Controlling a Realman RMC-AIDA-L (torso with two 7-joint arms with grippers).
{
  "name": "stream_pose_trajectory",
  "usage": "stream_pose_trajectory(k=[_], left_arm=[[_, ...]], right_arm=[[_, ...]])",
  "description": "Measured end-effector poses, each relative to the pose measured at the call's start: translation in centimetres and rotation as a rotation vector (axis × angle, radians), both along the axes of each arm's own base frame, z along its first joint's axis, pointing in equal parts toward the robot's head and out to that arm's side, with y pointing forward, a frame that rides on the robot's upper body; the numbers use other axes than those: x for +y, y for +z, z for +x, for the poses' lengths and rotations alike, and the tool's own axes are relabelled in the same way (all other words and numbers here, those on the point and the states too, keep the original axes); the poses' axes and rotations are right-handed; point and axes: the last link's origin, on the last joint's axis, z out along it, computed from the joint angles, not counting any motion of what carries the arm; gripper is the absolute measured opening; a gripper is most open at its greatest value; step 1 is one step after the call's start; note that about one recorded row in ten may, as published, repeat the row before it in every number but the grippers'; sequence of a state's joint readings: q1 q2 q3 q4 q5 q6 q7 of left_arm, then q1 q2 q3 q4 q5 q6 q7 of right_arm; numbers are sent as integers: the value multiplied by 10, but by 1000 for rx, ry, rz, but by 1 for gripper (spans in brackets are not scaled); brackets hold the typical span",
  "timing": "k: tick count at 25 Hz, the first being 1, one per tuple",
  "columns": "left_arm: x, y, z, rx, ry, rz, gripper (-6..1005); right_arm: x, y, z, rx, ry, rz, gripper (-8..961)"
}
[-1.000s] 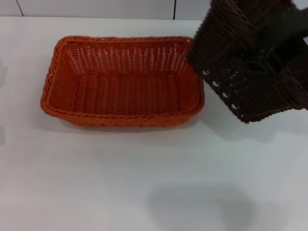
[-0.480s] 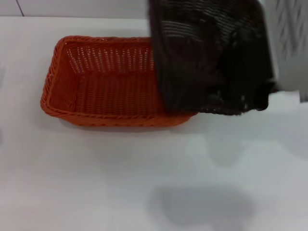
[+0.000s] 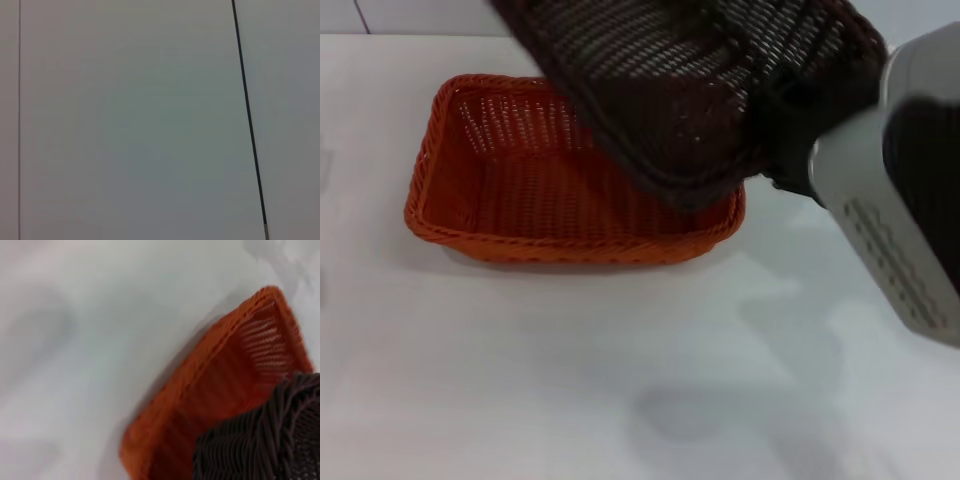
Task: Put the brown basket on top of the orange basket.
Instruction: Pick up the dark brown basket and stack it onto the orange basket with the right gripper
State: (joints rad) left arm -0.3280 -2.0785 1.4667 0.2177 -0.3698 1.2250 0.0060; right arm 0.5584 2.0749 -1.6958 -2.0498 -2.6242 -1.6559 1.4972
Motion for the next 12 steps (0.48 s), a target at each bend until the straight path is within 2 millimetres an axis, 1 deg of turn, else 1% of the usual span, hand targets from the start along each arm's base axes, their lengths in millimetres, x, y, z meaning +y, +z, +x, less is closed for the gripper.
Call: stream_pose_trajectory(k=[3,5,8,12], left_arm=[[0,1,-1,-5,8,4,846],[0,2,-2,-7,9,9,846],[0,3,-1,-10,8,15,846],[1,3,-1,-10,7,17,846]], right_arm=[[3,-6,5,-2,157,17,160],[6,-8,10,-17,225,40,163],[11,-12,17,-24,296,60,167],[16,-28,30,-40,391,57,173]])
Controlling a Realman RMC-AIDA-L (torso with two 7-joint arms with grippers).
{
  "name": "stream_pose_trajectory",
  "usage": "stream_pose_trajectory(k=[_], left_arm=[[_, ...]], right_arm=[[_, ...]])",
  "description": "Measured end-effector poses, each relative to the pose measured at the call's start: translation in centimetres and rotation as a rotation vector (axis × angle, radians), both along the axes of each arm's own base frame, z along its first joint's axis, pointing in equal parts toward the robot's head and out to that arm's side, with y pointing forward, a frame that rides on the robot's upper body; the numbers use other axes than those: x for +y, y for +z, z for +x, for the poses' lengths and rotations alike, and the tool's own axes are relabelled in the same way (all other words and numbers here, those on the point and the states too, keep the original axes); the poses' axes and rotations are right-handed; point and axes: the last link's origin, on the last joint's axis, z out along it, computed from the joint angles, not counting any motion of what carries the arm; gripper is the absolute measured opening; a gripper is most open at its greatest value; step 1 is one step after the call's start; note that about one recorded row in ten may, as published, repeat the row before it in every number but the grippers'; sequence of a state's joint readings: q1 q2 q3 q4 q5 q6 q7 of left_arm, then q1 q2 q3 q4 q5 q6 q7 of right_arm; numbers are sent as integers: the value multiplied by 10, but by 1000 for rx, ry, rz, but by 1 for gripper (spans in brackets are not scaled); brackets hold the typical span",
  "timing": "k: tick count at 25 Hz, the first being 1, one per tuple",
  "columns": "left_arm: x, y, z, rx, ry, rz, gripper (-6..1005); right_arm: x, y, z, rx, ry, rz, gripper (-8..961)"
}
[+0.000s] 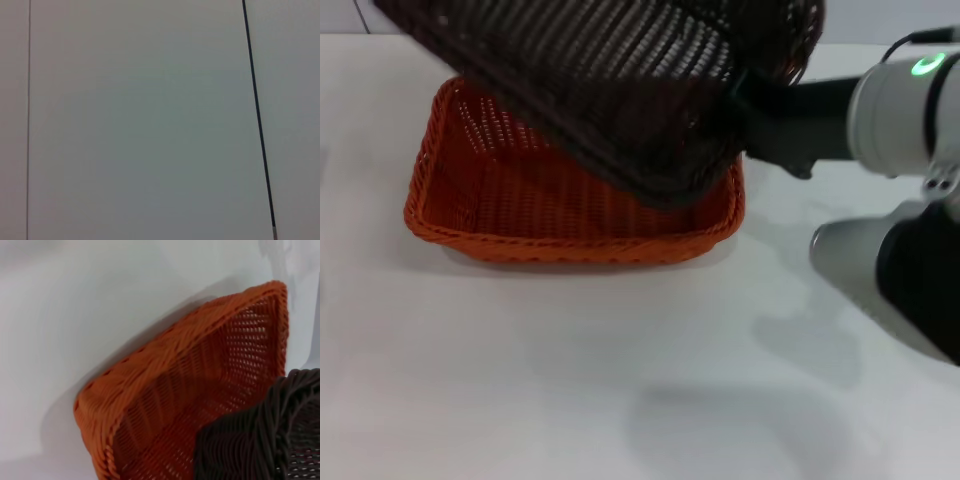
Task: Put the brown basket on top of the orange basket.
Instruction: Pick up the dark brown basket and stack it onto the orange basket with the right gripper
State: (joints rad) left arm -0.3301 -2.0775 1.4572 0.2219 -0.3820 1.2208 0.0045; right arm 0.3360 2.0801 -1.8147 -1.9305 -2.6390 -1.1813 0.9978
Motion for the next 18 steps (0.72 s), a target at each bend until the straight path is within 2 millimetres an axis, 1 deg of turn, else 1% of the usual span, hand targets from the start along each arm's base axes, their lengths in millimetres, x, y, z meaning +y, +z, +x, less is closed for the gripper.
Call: stream_pose_trajectory(k=[4,8,18], left_arm=[[0,0,0,0,1,0,846],[1,-1,-1,-6,11,-8,846],[6,-3,-3,-20,29,-23,846]], right_arm=[[2,-13,8,-34,14,-42,179],[-3,-20,13,-80,10,-102,184],[2,-15,23,-117,-16,-92,198]])
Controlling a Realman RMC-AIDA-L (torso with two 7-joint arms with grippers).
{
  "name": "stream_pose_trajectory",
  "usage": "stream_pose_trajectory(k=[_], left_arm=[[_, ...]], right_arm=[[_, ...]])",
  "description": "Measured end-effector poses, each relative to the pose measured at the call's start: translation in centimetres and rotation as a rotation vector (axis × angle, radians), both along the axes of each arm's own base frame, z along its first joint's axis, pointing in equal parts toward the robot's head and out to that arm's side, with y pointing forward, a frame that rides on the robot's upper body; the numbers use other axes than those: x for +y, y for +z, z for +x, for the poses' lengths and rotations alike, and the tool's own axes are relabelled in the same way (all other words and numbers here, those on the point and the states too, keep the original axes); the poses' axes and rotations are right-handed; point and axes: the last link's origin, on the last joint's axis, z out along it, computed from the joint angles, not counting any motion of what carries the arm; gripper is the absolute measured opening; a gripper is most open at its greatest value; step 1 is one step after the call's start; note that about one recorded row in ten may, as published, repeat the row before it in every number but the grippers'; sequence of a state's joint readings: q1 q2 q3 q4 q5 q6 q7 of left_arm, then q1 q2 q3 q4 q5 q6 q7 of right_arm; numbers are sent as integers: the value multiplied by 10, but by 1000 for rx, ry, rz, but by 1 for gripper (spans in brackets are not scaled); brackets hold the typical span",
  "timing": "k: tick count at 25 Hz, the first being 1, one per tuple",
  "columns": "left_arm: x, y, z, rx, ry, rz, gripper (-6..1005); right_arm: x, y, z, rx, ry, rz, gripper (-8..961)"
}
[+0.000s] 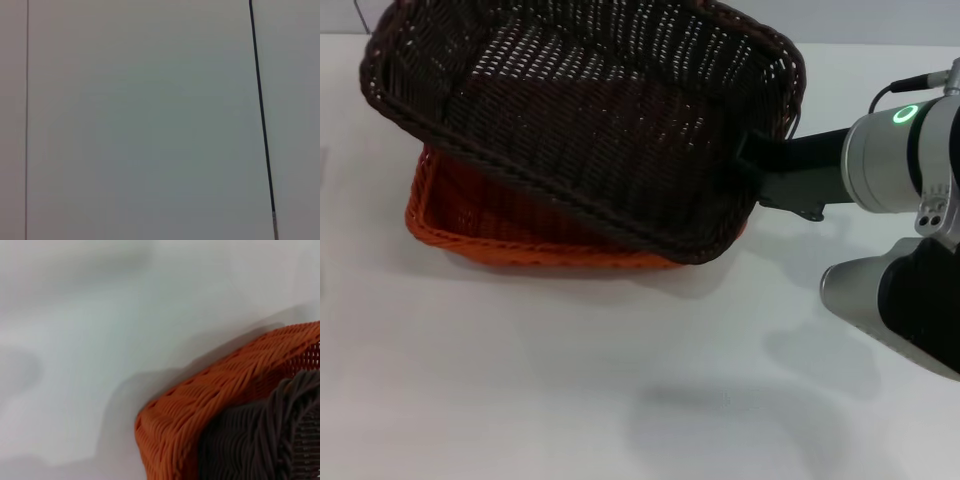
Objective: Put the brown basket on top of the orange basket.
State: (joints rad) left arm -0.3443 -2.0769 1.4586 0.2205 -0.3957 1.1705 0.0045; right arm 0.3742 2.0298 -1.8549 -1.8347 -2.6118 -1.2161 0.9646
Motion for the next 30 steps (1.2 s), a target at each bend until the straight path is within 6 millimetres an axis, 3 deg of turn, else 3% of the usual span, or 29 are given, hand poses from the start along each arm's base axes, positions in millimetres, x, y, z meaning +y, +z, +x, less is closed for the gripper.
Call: stream_pose_trajectory(k=[10,16,21,24,30], left_arm=[[1,-5,-2,-6,15,-25,846],[3,-6,-2,-12,23,-38,846],[4,-8,-2,-11,26,-49,846],[4,-8,-3,-10,28,-52,846],[2,-6,-6,-1,39,-55,846]], right_arm=[[4,4,5,104,-154,80,213],[-13,12,10,130,-178,89,221],[-40,17,9,163,-218,56,447],[-50,13,8,180,-230,38,638],[-69,-7,-4,213,-222,-55,720]])
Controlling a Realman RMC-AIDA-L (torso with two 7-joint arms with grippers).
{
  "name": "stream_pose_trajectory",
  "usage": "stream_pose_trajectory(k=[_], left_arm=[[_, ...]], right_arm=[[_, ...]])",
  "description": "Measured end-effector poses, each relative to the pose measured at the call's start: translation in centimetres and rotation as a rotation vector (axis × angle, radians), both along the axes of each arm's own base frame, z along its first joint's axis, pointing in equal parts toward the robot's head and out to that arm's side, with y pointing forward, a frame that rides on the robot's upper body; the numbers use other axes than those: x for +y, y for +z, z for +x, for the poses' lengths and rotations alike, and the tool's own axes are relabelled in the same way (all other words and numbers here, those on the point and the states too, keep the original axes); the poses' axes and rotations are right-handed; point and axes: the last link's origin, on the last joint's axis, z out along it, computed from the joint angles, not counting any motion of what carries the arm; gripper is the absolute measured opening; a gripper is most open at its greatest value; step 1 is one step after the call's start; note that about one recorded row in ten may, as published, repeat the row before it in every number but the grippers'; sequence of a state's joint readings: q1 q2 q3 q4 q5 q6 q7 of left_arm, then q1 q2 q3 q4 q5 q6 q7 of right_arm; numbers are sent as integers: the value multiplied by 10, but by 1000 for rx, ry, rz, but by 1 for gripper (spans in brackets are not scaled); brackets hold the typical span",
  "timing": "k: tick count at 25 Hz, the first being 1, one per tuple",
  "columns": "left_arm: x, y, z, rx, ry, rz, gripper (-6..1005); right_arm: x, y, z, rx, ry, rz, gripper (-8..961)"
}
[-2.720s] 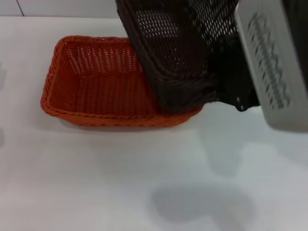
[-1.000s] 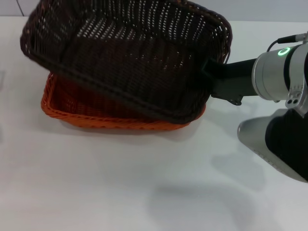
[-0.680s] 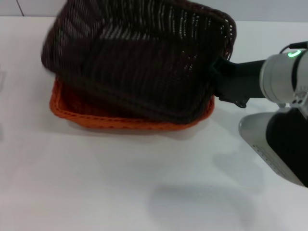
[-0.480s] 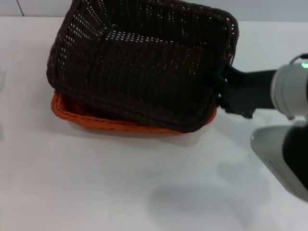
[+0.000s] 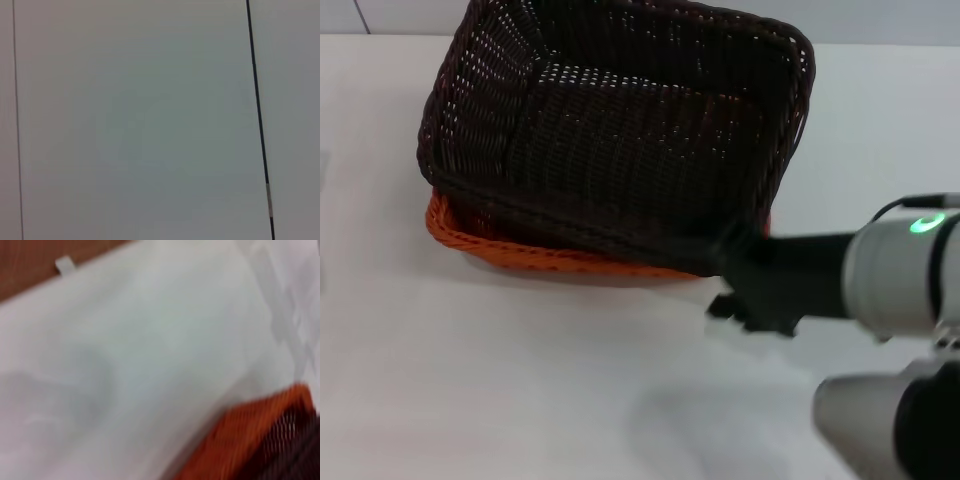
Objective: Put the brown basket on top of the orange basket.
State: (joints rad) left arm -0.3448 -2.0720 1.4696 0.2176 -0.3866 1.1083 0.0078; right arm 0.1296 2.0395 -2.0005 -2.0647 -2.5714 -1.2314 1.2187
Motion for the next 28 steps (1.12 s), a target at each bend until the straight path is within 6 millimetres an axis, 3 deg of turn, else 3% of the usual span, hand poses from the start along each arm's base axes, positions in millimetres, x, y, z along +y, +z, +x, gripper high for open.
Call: stream_pose_trajectory(k=[5,9,15,18,22,25,28], left_arm=[[0,0,-1,4,2,-1,846],[0,0,-1,14,3,-7,846],[0,2,-1,17,4,-6,846],[1,2,0,14,-2,-1,846],[1,4,0,4,-3,14,846],[1,5,0,1,-5,18,846],[0,5,0,-3,-2,22,846]], right_arm=[[-15,-19,-10,60,0,-78,789],[-12,-23,-28,205,8,-54,789],[12,-20,-65,632,-48,72,788],[47,4,-75,968,-162,290,788],[83,44,-43,1332,-401,545,788],[96,70,6,1569,-624,675,788],[97,88,63,1771,-797,803,788]])
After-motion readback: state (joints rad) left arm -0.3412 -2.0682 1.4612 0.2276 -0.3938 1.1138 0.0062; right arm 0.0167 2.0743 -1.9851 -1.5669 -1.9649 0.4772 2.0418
